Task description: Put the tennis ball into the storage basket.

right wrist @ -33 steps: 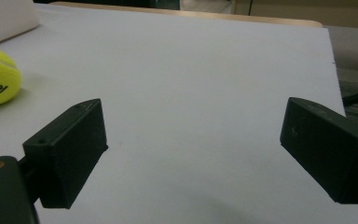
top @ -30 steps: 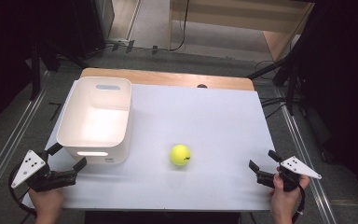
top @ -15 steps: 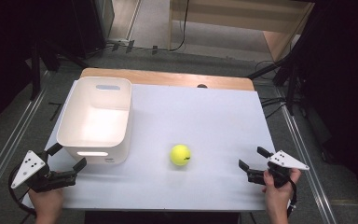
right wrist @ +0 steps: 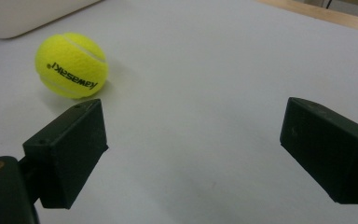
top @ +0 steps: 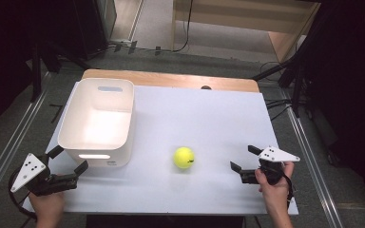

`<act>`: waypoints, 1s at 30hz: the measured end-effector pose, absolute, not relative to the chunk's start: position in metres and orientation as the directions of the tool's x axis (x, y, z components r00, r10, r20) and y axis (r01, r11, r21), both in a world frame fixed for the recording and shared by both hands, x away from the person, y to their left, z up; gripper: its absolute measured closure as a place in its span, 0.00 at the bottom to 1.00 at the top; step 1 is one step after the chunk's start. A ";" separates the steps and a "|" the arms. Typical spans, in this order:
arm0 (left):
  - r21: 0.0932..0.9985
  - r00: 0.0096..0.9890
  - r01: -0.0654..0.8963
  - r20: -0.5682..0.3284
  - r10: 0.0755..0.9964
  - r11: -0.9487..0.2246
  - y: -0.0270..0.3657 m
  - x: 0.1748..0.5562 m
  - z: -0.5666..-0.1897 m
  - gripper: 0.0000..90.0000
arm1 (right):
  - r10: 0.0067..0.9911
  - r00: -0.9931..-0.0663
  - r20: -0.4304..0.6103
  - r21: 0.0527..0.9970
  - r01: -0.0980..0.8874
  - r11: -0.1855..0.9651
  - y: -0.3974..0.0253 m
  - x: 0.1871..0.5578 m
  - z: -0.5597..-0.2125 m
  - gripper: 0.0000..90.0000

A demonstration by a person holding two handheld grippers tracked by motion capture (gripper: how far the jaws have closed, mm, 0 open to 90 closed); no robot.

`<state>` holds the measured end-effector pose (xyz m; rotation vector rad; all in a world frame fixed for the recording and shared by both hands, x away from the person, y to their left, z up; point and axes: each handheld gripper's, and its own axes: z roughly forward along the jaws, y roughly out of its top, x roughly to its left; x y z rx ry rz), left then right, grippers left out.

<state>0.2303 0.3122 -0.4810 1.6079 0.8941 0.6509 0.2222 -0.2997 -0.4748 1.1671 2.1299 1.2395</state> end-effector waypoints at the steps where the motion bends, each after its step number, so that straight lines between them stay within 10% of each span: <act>1: 0.974 0.559 0.209 -0.047 0.828 -0.086 0.312 0.230 -0.481 0.00 | 0.820 -0.570 0.060 0.852 0.457 0.256 -0.297 0.224 -0.474 0.06; 30: 0.975 0.561 0.207 -0.050 0.826 -0.082 0.313 0.230 -0.481 0.00 | 0.738 -0.671 0.066 0.804 0.474 0.358 -0.255 0.254 -0.461 0.00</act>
